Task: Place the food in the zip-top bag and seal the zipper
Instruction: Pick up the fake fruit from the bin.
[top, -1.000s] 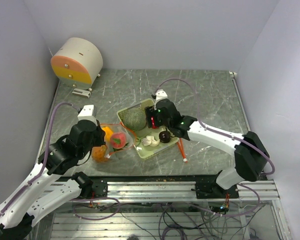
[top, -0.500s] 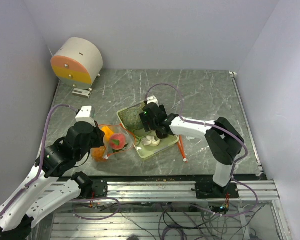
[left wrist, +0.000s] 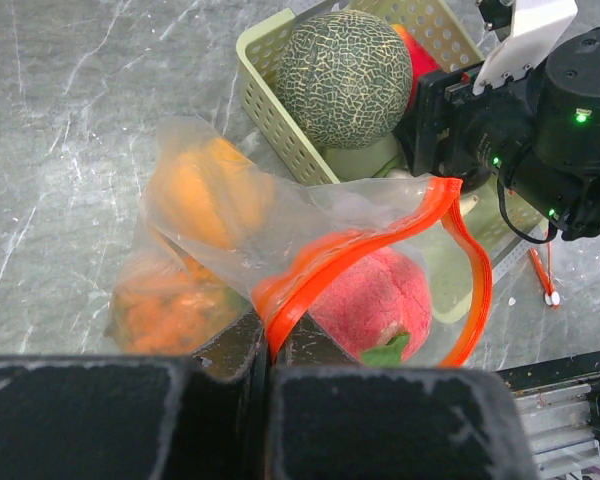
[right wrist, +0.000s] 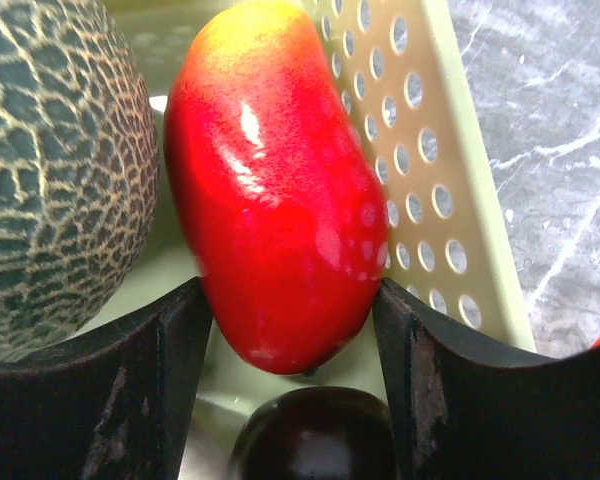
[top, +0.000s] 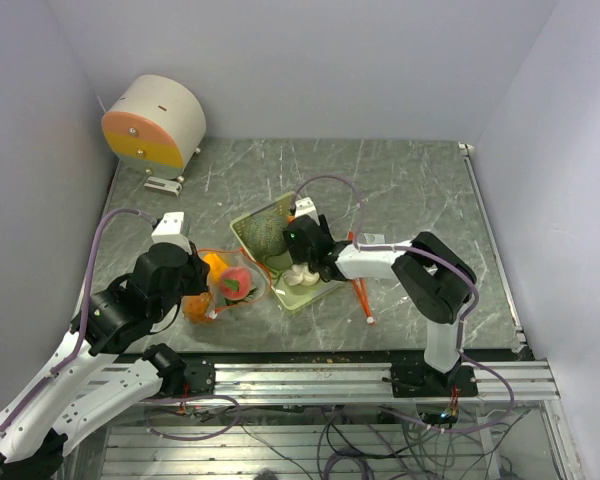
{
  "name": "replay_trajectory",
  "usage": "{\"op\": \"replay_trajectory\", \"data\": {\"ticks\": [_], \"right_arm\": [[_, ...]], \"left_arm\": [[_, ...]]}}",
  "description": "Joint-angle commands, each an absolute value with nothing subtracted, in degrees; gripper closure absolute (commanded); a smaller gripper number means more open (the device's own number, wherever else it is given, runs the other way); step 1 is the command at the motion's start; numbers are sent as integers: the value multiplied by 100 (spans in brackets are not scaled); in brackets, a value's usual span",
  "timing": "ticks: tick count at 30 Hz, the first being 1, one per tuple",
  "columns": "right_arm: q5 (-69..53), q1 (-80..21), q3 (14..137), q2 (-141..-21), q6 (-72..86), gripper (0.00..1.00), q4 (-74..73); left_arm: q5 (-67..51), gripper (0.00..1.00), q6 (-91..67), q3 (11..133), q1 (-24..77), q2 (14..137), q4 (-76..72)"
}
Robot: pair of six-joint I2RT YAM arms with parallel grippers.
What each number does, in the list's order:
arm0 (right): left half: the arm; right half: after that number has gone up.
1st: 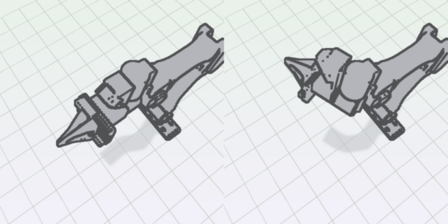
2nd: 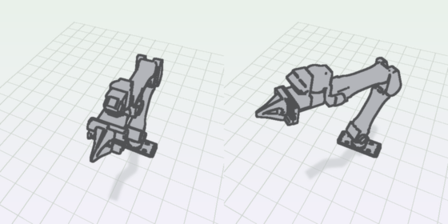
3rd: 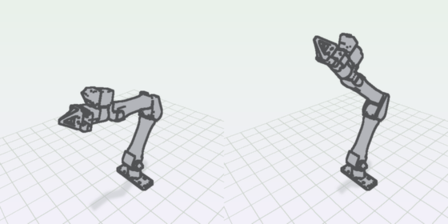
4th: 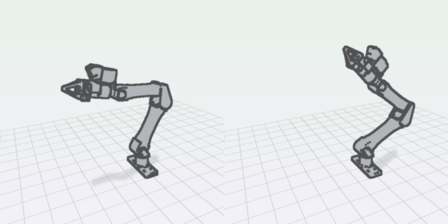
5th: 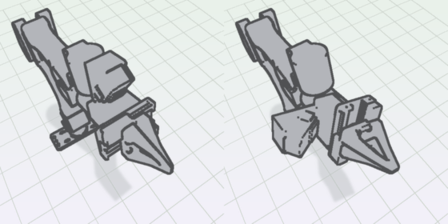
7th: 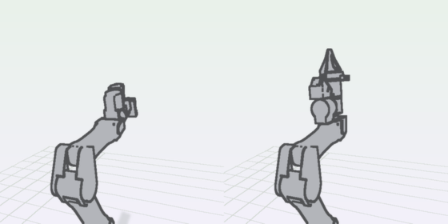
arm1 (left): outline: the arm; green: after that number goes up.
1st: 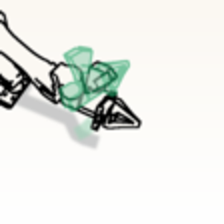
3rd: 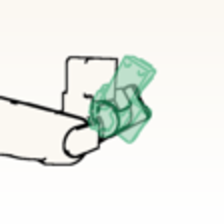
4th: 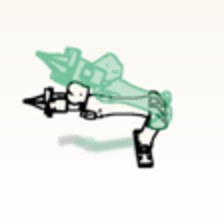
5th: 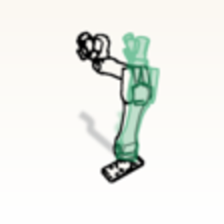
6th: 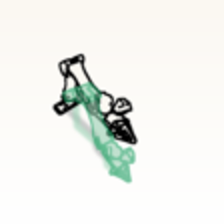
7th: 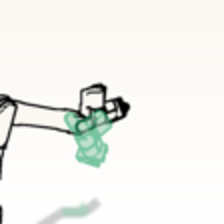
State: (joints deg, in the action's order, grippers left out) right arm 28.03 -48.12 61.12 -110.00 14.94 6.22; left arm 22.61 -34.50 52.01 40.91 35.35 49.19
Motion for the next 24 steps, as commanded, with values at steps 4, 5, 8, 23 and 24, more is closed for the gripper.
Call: {"op": "replay_trajectory", "data": {"ticks": [4,5,8,23,24], "right_arm": [[2896,-4809,5593,-10750,1431,55,1681],[2892,-4808,5489,-10655,1463,60,1721],[2799,-4812,5219,-10271,1564,69,1810],[1403,-4808,4270,-7596,2060,73,1287],[1227,-4815,4204,-7348,2037,73,1256]], "left_arm": [[2145,93,-3410,5285,4061,3511,4721],[2147,93,-3410,5279,4059,3507,4713],[2136,93,-3422,5256,4058,3485,4710],[2078,93,-3463,5186,4061,3398,4703],[2076,93,-3463,5187,4061,3413,4701]]}}
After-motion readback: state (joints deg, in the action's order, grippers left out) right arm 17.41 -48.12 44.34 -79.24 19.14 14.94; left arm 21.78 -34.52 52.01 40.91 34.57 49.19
